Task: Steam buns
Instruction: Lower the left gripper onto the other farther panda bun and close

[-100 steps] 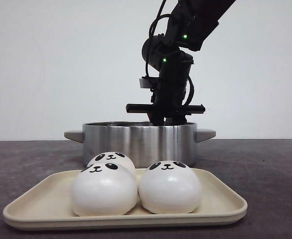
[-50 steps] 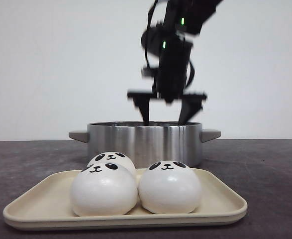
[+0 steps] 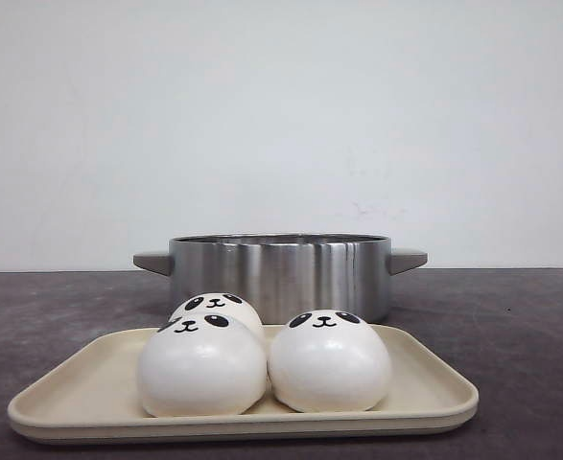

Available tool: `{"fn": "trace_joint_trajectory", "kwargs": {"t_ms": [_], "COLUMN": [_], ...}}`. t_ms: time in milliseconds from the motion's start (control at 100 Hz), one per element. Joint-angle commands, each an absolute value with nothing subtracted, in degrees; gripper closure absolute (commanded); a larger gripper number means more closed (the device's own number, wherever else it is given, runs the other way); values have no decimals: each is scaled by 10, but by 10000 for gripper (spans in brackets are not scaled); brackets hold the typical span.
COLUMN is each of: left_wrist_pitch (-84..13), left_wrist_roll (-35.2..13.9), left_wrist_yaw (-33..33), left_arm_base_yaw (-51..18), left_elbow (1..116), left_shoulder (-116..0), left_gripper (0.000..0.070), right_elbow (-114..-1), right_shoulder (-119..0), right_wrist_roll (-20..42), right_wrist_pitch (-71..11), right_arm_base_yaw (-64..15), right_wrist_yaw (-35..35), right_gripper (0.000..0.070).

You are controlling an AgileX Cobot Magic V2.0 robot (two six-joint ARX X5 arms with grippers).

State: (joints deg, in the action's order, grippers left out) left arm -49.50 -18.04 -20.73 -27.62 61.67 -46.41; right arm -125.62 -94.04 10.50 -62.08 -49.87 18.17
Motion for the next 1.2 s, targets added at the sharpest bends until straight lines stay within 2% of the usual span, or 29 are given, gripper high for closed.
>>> {"fn": "trace_joint_trajectory", "kwargs": {"t_ms": [0, 210, 480, 580, 720, 920, 1100, 1190], "left_wrist_pitch": [-488, -457, -369, -349, -319, -270, -265, -269], "left_wrist_roll": [-184, -185, -208, -222, -237, -251, -267, -267], "left_wrist_yaw": [-205, -180, -173, -141, -79, -60, -60, -60], "left_arm_base_yaw": [-290, -318, -362, -376, -387, -388, -388, -388], "left_elbow": [625, 625, 626, 626, 626, 626, 626, 626], "left_shoulder": [-520, -679, -845, -894, -934, -968, -996, -1003], "left_gripper": [145, 143, 140, 127, 15, 22, 24, 54], "right_elbow": [-1269, -1269, -1268, -1268, -1268, -1268, -1268, -1268], "right_shoulder": [-896, -794, -736, -725, -717, -710, -710, -710], "right_wrist_roll": [94, 99, 114, 117, 132, 142, 144, 147], "right_wrist_pitch": [-619, -643, -713, -734, -755, -777, -787, -791], "right_arm_base_yaw": [-540, -625, -632, -633, -633, -633, -633, -633], "right_wrist_yaw": [209, 285, 341, 363, 375, 375, 375, 375], "right_gripper": [687, 687, 687, 687, 687, 687, 687, 687]}}
